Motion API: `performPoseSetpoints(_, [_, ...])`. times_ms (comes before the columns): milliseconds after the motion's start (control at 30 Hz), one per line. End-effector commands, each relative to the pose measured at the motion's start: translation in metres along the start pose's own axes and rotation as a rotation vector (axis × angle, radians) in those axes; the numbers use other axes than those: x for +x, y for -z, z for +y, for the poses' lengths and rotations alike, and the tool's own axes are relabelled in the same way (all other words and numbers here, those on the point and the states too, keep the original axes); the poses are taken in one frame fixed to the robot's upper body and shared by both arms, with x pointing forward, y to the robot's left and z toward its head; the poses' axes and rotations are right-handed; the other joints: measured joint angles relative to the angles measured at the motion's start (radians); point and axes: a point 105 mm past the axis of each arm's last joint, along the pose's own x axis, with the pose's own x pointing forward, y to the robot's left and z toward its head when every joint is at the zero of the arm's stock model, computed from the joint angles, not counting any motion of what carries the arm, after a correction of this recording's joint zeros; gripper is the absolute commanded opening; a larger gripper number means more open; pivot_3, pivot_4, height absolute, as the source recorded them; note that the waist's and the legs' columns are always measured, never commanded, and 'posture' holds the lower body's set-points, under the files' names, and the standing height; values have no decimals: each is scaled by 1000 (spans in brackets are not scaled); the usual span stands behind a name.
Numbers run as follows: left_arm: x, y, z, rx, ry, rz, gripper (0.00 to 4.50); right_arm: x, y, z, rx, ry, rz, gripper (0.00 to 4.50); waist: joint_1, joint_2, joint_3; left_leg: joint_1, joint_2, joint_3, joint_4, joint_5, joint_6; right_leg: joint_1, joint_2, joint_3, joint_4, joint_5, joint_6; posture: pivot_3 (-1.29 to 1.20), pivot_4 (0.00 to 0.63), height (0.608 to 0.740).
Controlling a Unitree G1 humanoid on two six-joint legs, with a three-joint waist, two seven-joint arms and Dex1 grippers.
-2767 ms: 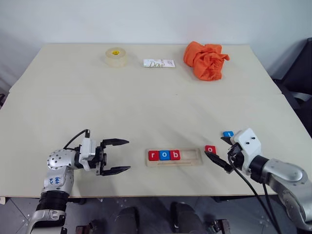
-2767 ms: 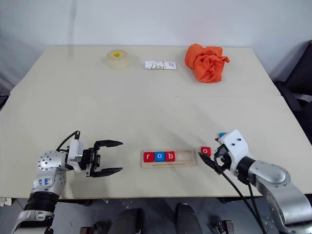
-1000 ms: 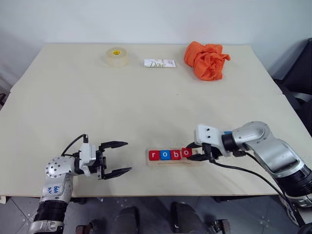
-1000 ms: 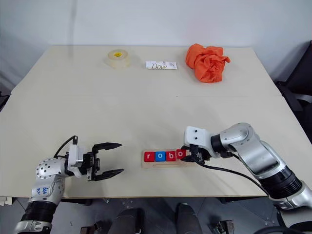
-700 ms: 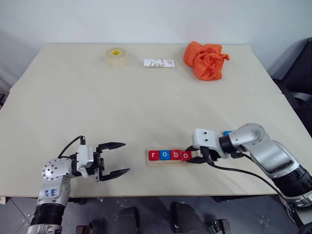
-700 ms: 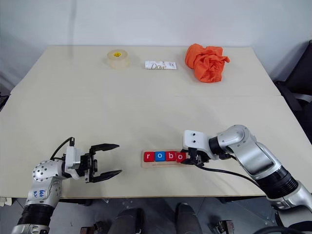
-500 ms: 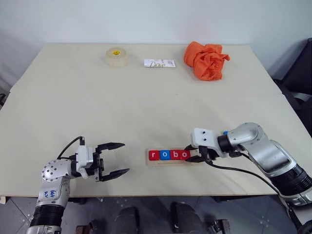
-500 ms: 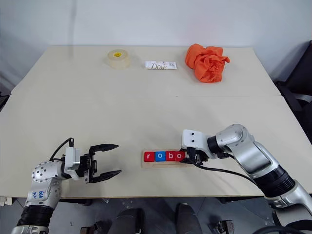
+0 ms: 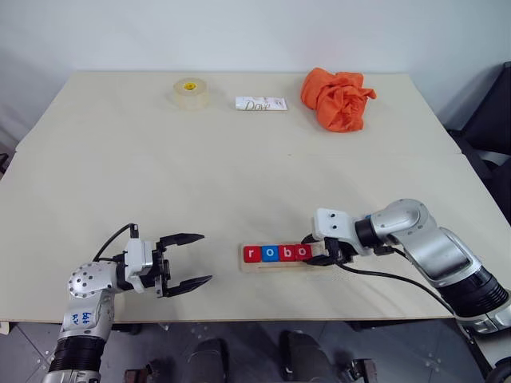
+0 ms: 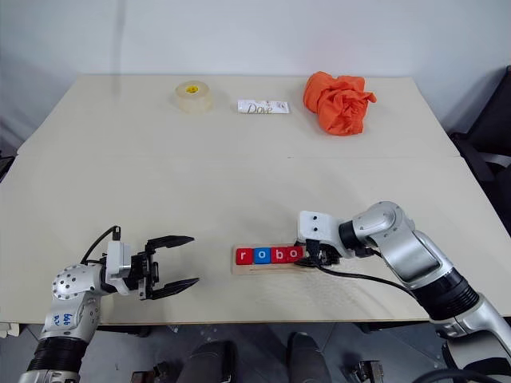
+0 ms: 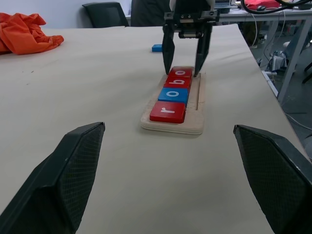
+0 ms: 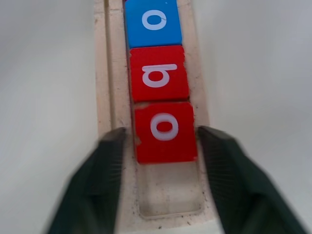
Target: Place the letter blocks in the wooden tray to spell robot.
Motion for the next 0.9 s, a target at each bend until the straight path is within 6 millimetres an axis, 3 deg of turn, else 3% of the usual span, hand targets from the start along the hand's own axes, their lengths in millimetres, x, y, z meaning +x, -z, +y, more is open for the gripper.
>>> performPoseSetpoints(33, [0,-7,3,35,-3,-17,4500,-11,-19,-4,-32,38,-52,3786,0,0,0,0,0,0,0,0,0,0,0,0,0,0,0,0,150,740])
performPoseSetpoints(100, [0,-6,4,34,-2,-17,4500,-19,-24,-4,-24,58,-70,4476,0,0,0,0,0,0,0,0,0,0,0,0,0,0,0,0,150,740])
performPoseSetpoints(300, [3,-5,8,32,14,-19,4500,-44,-26,-3,76,146,-148,4476,3,0,0,0,0,0,0,0,0,0,0,0,0,0,0,0,150,740])
performPoseSetpoints(633, [11,-4,21,31,71,-28,4500,-108,50,-1,414,612,-312,4476,25,-1,0,0,0,0,1,-1,0,2,1,-1,-2,0,1,0,150,740])
performPoseSetpoints(733, [14,-4,25,35,88,-32,4500,-122,74,17,502,708,-297,4476,27,-1,0,1,0,0,0,0,0,2,2,-1,-1,0,0,0,150,740])
performPoseSetpoints(900, [13,-4,27,36,108,-29,4500,-130,94,44,580,759,-253,4476,26,0,-1,0,0,0,0,0,0,2,2,-1,-1,0,1,0,150,740])
